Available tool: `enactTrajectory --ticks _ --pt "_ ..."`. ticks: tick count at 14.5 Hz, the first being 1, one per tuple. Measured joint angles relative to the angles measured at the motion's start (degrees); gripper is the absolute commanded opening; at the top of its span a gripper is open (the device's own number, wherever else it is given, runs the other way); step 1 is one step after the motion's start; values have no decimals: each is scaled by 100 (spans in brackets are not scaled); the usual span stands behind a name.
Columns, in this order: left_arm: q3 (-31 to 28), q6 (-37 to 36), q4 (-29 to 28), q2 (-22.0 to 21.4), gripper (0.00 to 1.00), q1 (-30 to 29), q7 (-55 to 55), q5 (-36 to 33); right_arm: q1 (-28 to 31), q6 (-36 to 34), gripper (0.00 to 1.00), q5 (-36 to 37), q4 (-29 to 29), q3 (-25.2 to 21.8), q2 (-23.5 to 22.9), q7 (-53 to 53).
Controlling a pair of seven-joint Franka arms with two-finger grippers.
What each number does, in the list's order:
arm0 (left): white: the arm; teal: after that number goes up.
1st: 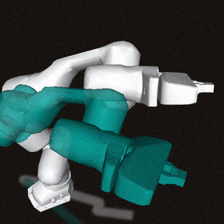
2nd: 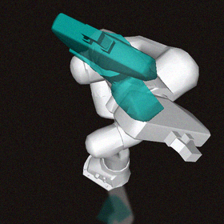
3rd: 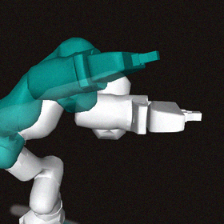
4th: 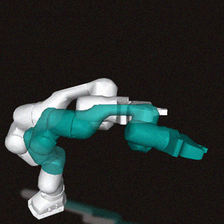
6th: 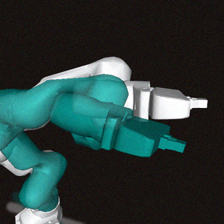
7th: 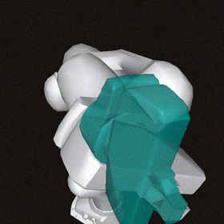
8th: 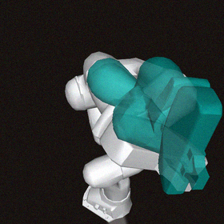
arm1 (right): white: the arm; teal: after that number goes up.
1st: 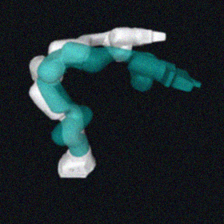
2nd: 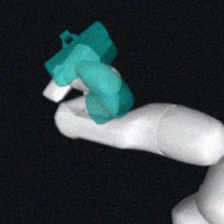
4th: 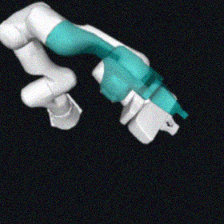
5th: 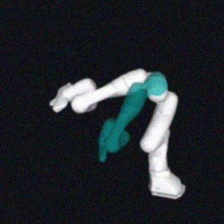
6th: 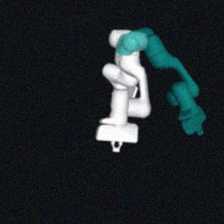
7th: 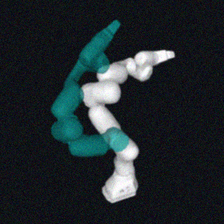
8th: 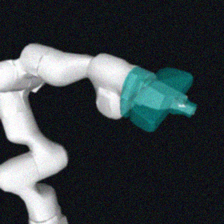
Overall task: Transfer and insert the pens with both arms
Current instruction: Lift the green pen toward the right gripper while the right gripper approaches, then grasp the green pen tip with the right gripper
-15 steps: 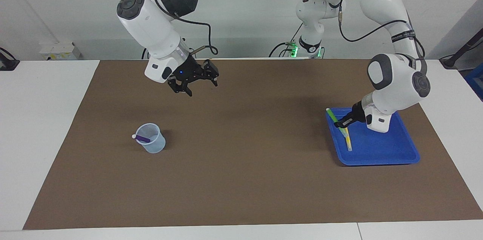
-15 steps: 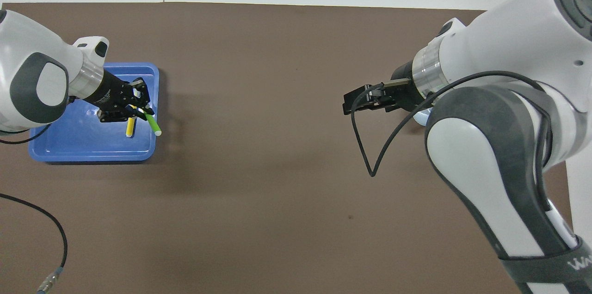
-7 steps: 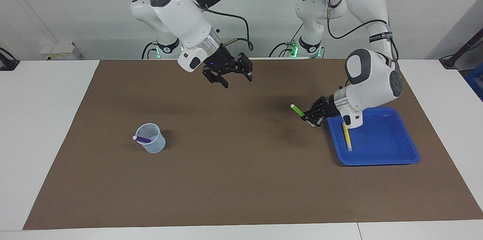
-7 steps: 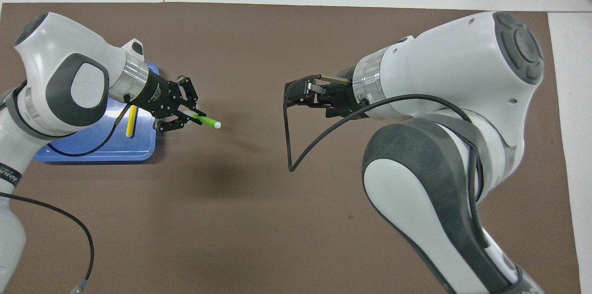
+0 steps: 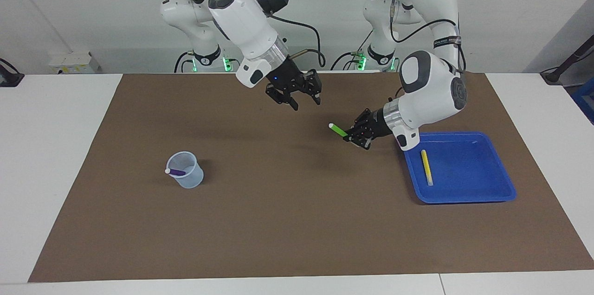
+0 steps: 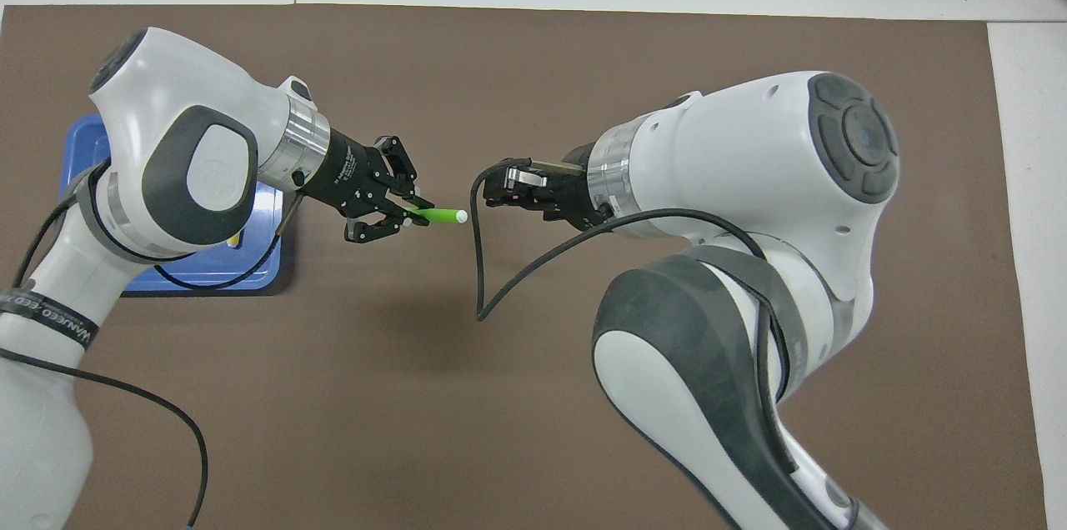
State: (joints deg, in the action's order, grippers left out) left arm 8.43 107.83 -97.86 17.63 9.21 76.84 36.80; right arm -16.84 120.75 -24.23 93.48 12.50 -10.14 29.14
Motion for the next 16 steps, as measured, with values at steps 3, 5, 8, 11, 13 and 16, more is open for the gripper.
enactTrajectory --ticks 3,5,8,11,13,16 --pt "82 115 0 -37 0 74 365 235 -7 374 66 66 108 -13 4 0" --pt "155 183 0 -51 0 160 462 417 -73 671 64 234 259 2 2 -1" --pt "201 437 0 -56 0 329 725 821 -175 987 63 550 379 7 -17 -1" --pt "195 555 -1 -58 0 340 800 1134 -174 1158 62 620 418 2 -63 -30" --pt "215 558 0 -65 0 347 803 1165 -172 1149 59 754 423 -2 -65 -132" --pt "253 610 1 -85 0 426 808 1176 -165 1106 53 966 441 -10 -68 -235"
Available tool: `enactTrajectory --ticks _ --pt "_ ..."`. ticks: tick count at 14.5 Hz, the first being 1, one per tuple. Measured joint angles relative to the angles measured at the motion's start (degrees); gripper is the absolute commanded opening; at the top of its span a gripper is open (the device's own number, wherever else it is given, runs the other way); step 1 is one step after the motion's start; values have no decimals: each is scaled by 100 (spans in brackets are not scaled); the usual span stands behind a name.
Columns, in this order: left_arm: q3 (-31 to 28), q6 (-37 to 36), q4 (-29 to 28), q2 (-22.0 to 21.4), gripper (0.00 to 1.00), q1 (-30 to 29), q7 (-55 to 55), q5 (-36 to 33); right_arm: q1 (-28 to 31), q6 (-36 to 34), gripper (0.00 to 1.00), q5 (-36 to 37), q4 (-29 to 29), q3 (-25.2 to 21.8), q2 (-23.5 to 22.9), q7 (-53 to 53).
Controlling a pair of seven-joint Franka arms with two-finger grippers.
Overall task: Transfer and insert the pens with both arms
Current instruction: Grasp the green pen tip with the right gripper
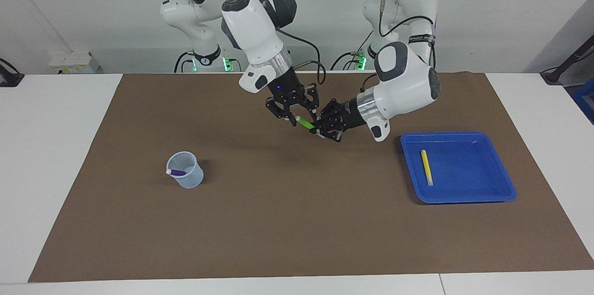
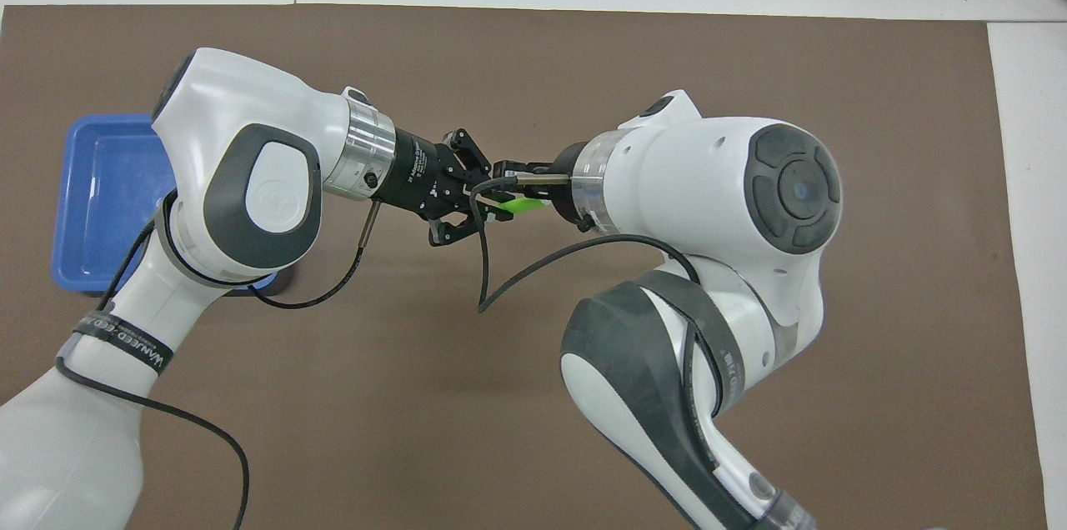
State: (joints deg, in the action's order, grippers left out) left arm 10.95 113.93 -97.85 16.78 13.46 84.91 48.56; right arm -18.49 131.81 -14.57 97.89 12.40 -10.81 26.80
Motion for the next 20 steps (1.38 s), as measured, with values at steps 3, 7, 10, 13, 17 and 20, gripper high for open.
enactTrajectory --ticks 3,7,10,13,17,20 --pt "13 21 0 -11 0 39 3 7 -1 0 45 15 4 2 -1 -35" --pt "19 61 -1 -12 0 46 3 7 0 0 38 28 4 1 -1 -44" --pt "21 72 -1 -12 0 46 3 7 0 -12 40 57 5 0 0 -54" --pt "21 95 0 -13 0 46 15 11 13 -132 46 491 20 2 -1 -230" --pt "8 117 1 -25 0 33 28 15 53 -267 46 559 41 -5 8 -570" --pt "22 119 -4 -25 0 40 32 15 53 -444 44 559 34 -3 58 -588"
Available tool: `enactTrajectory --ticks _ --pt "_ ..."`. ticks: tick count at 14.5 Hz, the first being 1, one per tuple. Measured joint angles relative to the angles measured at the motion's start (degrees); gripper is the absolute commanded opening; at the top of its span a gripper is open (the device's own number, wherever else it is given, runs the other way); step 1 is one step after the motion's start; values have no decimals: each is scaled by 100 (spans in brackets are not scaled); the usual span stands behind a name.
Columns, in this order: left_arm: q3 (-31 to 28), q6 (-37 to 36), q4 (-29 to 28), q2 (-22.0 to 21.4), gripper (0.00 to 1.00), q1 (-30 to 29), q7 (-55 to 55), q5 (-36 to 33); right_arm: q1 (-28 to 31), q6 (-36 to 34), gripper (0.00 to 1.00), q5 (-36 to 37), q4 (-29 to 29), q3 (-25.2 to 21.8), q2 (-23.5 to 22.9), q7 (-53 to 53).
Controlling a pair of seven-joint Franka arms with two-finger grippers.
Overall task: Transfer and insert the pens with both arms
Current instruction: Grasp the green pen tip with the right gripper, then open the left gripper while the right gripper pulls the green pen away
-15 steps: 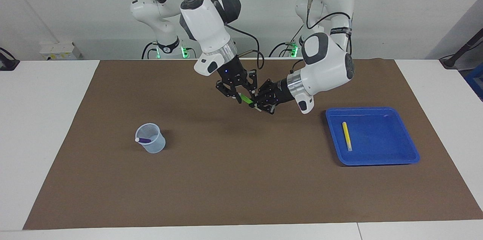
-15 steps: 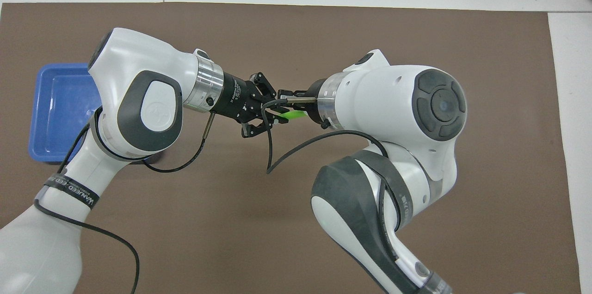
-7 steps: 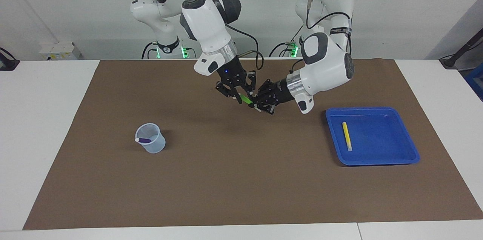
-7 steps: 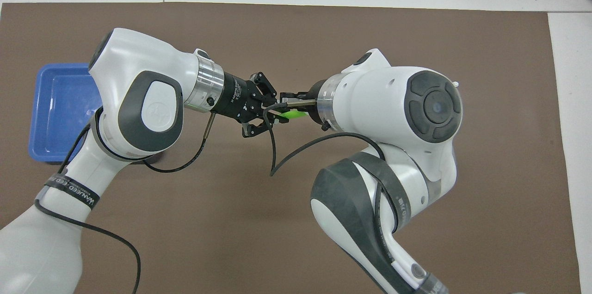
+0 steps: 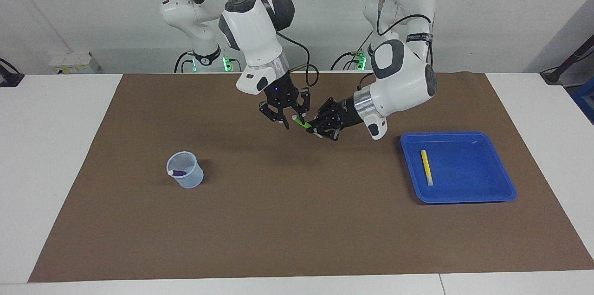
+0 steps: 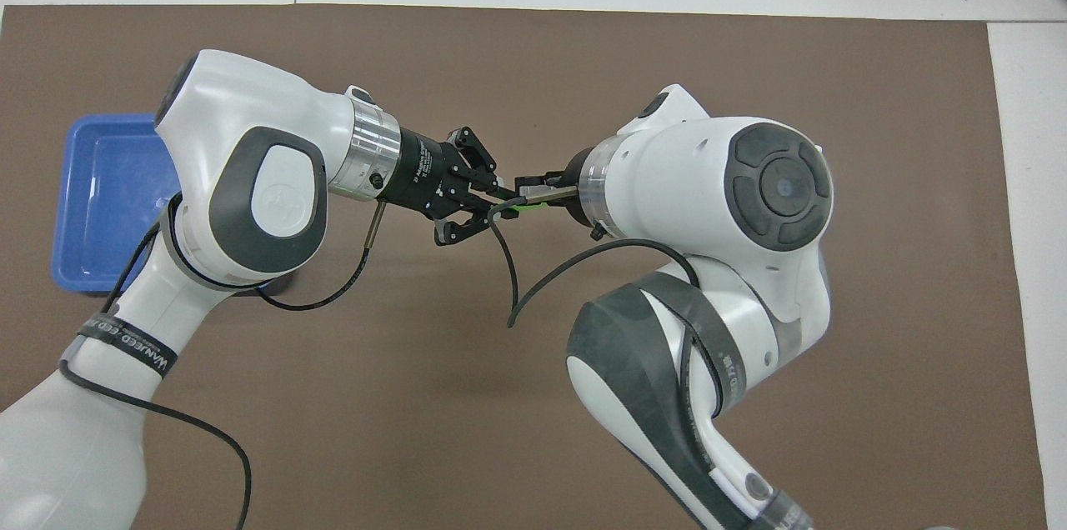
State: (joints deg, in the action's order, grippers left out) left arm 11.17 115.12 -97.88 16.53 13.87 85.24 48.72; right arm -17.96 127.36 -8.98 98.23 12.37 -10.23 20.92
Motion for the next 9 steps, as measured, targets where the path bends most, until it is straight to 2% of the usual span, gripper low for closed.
enactTrajectory --ticks 6,9 --pt "3 30 0 0 0 1 20 3 -5 -108 29 0 -10 22 51 -9" --pt "1 40 0 0 0 4 25 4 -8 -110 16 -4 -18 32 52 -9"
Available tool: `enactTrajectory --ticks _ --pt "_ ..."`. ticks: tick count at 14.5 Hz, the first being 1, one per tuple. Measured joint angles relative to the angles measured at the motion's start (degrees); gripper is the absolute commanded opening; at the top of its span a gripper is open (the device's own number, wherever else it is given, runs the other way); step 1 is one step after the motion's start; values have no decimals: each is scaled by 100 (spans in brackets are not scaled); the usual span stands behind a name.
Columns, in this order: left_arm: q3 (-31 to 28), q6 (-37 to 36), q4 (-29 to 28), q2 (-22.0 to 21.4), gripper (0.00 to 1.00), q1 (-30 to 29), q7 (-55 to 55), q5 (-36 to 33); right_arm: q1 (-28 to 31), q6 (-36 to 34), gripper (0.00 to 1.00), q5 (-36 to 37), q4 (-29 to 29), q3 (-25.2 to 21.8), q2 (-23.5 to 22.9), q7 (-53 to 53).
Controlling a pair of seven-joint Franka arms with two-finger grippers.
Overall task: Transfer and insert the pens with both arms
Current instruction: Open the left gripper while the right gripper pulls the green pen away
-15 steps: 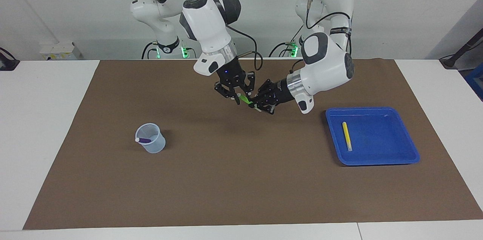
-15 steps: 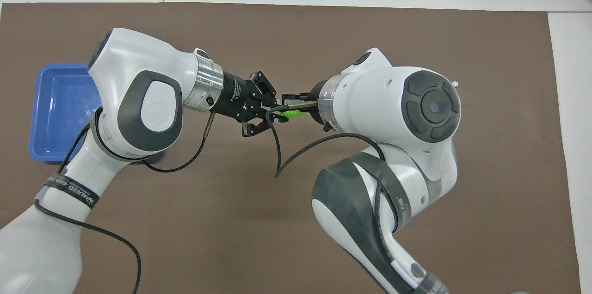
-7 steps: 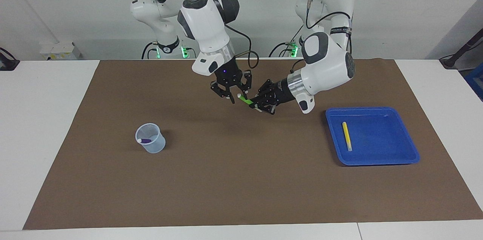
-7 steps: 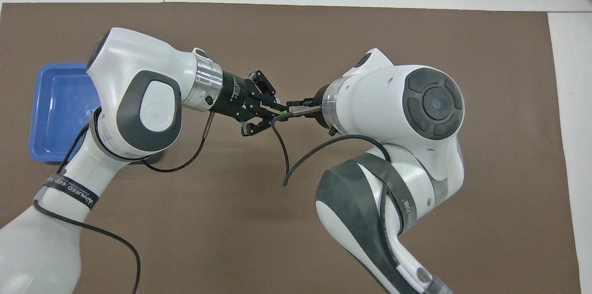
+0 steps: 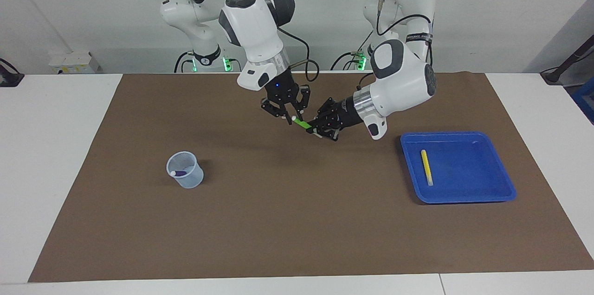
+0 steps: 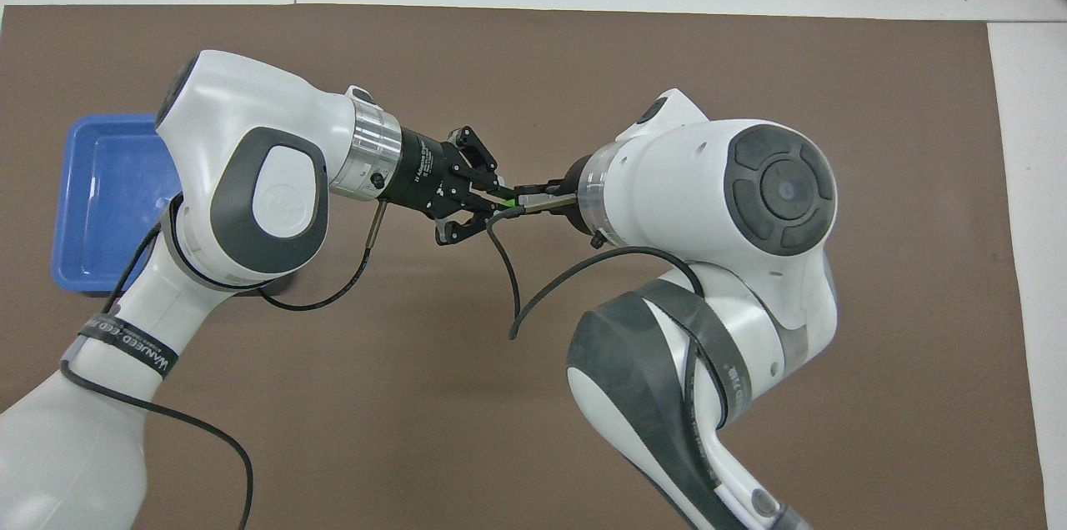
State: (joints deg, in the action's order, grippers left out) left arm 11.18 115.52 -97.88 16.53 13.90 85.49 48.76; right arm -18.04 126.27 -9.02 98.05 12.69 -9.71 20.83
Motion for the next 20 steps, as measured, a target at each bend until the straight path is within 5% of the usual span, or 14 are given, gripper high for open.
enactTrajectory --ticks 3,8,10,12,14,15,20 --pt "3 15 -5 3 0 2 1 23 -2 4 0 -4 -18 9 7 0" --pt "3 15 -5 3 0 2 1 25 -1 4 0 -4 -20 9 7 0" --pt "3 15 -5 3 38 2 1 25 -2 4 0 -4 -20 9 7 0" --pt "0 17 -5 2 57 1 2 26 -1 -12 0 -2 -21 7 8 -2" --pt "-34 18 -3 -11 89 -7 3 26 27 -62 0 1 -14 -12 7 -21" --pt "-44 18 -3 -17 97 -9 3 25 41 -70 0 1 -15 -17 7 -36" --pt "-56 12 -5 -40 100 -11 -41 -5 48 -152 0 2 -27 -30 7 -202"
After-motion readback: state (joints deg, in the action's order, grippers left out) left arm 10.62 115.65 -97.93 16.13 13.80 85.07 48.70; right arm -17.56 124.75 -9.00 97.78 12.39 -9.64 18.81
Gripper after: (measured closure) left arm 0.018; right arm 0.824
